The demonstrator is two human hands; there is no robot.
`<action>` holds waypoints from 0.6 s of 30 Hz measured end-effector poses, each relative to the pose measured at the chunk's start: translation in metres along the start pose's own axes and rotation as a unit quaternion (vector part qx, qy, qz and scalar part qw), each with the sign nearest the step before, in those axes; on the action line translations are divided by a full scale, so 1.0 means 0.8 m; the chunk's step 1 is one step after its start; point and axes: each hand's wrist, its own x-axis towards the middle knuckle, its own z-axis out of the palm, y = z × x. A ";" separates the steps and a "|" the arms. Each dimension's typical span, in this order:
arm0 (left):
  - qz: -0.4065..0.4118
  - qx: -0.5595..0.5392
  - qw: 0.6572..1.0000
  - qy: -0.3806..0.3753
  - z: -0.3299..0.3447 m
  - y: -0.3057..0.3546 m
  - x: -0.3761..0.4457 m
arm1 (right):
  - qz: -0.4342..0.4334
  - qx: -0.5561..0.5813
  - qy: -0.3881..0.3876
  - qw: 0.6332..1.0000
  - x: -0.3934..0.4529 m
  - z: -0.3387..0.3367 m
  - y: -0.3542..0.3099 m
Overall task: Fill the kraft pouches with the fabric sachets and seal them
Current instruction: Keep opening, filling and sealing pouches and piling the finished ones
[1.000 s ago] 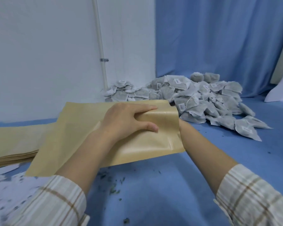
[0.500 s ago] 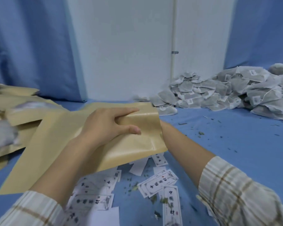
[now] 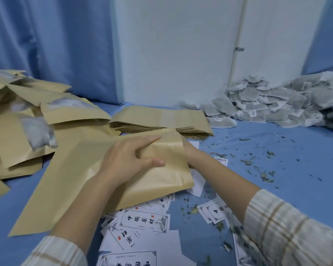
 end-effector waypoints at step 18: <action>-0.020 -0.015 1.000 -0.012 0.003 -0.006 -0.003 | -0.099 -0.316 0.028 0.943 -0.021 -0.072 0.084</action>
